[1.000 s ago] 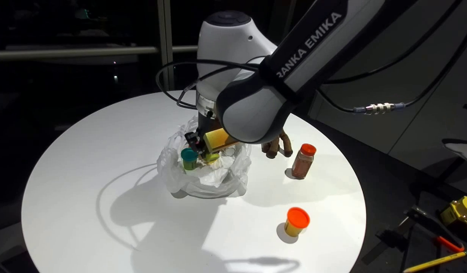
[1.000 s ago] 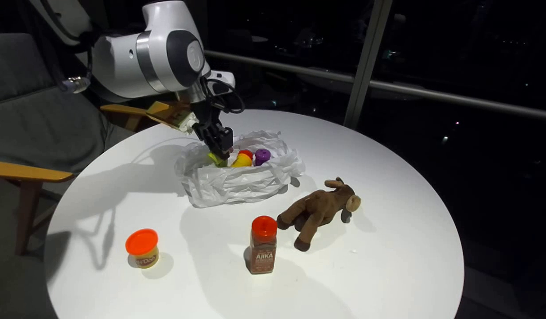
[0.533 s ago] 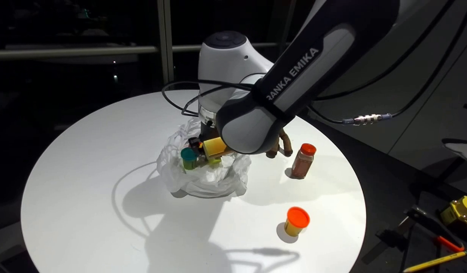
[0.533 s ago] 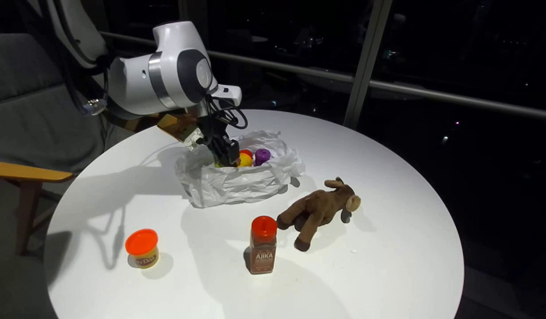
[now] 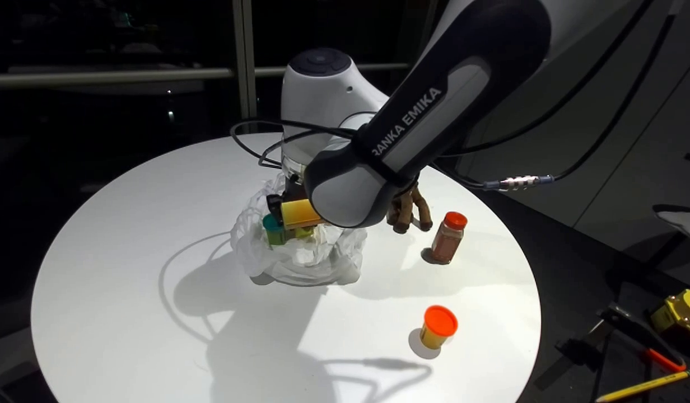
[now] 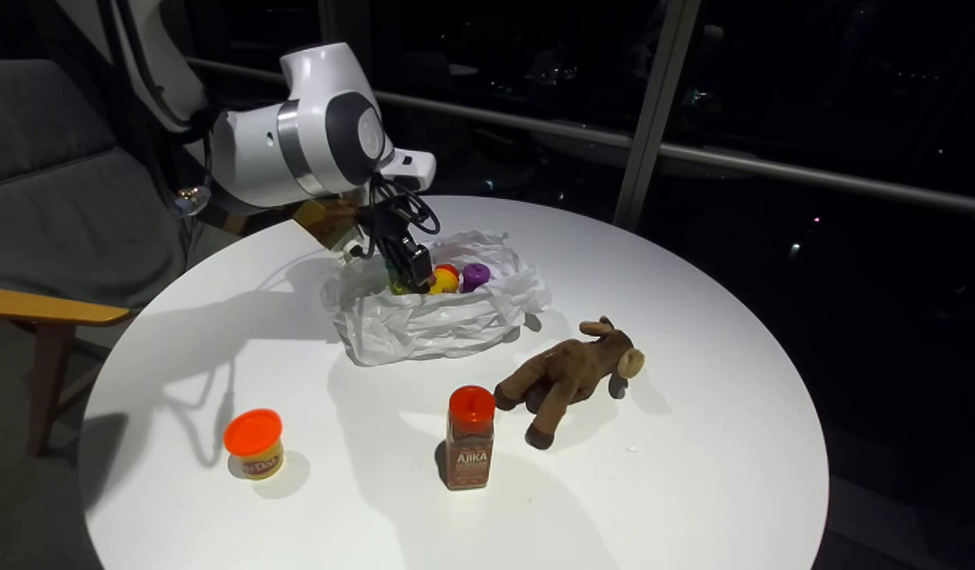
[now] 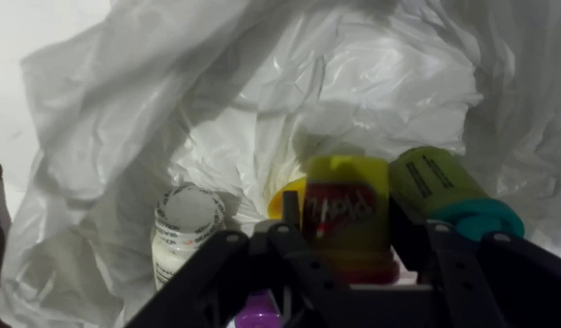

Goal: Pick the objects on the table and put them in the plastic bag

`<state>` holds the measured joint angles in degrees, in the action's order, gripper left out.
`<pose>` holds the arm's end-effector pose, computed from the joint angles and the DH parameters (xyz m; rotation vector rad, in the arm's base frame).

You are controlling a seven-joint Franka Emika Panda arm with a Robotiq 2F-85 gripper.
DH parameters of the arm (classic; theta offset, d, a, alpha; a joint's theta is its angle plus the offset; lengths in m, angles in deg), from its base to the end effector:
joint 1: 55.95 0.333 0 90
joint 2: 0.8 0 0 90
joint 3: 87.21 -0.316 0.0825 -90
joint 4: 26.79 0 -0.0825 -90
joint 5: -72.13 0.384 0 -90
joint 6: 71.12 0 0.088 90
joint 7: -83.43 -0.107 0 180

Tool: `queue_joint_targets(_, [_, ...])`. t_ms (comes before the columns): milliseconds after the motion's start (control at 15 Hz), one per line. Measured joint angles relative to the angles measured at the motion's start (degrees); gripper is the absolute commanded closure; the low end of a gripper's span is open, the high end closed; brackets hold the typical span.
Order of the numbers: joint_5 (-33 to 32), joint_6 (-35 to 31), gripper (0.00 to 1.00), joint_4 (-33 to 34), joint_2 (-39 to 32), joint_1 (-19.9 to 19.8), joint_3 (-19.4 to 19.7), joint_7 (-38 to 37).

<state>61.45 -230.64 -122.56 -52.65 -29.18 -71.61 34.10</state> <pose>0.6680 0.1630 0.1121 2.9142 -0.5488 0.5021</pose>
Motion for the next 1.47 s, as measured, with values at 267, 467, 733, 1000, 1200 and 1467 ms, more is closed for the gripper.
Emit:
queue_joint_targets(267, [0.0,-3.72,0.0,0.2,0.02,2.62,4.55,-3.15])
queue_joint_targets(467, [-0.01,-5.48,0.0,-0.06,1.32,4.71,8.45,-4.54])
queue_joint_targets(733, [-0.22,-3.86,0.0,-2.84,5.86,6.59,10.64,-4.25])
queue_joint_targets(1000, [-1.54,8.03,0.0,-10.59,15.33,6.89,7.09,-0.59])
queue_joint_targets(1200, [-3.8,17.54,0.0,-18.5,24.24,6.21,2.4,1.29])
queue_joint_targets(1467, [-3.22,26.31,0.0,-28.22,34.83,0.42,-7.51,8.42])
